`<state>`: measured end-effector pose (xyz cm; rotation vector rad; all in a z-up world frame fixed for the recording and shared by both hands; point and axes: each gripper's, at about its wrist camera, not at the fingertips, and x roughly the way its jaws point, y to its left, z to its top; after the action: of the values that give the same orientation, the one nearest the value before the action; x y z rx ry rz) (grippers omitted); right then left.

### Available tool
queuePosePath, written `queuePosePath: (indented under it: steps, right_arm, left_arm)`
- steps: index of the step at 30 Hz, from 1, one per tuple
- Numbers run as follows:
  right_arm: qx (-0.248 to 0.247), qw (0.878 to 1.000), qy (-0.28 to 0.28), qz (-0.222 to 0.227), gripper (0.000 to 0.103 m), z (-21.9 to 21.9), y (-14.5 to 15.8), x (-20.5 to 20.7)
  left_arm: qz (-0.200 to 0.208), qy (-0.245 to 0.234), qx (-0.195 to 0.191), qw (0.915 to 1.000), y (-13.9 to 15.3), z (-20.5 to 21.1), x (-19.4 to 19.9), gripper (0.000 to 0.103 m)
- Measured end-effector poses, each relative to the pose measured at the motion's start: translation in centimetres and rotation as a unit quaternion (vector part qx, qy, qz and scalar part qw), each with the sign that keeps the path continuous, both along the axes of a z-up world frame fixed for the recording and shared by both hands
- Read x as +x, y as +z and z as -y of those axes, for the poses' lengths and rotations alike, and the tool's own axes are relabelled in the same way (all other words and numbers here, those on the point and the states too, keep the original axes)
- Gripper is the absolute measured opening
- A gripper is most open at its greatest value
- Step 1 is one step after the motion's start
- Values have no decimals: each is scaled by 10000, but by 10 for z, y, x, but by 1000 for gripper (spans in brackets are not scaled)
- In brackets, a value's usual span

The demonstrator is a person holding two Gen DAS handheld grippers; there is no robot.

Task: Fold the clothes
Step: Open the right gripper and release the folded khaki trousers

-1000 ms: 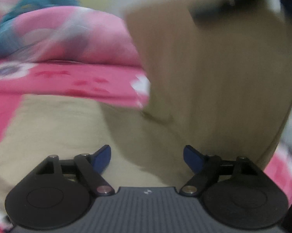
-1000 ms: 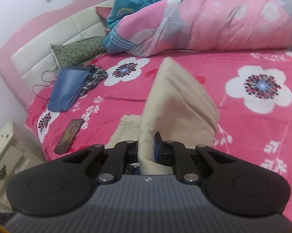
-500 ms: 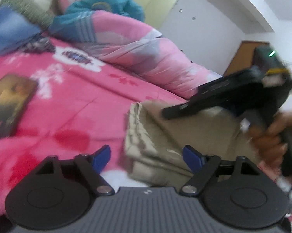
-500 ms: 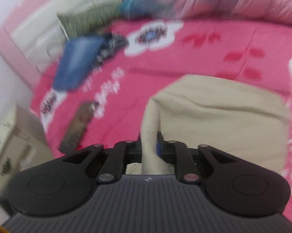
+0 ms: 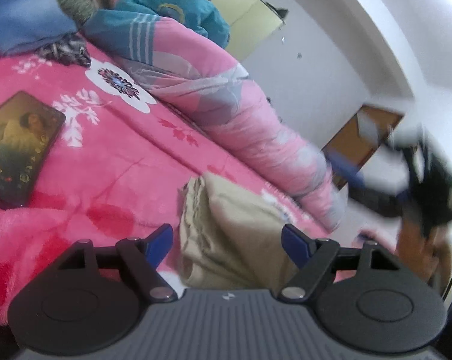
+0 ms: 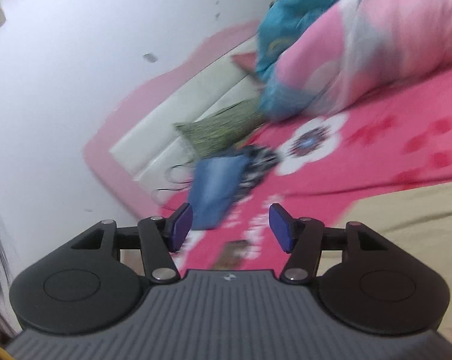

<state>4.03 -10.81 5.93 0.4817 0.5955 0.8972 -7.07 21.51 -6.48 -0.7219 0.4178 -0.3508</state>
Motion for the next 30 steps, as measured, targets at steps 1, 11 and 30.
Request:
queuePosePath:
  steps: [1,11,30]
  right_arm:
    - [-254,9996,-92,72,56,9,-4,-9]
    - [-1245,9874,-973,4,56,67,-66,-57]
    - [795,9554,-733,-2748,49,91,-160,25]
  left_arm:
    - [3,-1,-78,10000,2,-3,1,80]
    - [-377,-342,1306,9901,26,35,45,85]
    - [-2122,-1182,548,9685,-11,35,142,84]
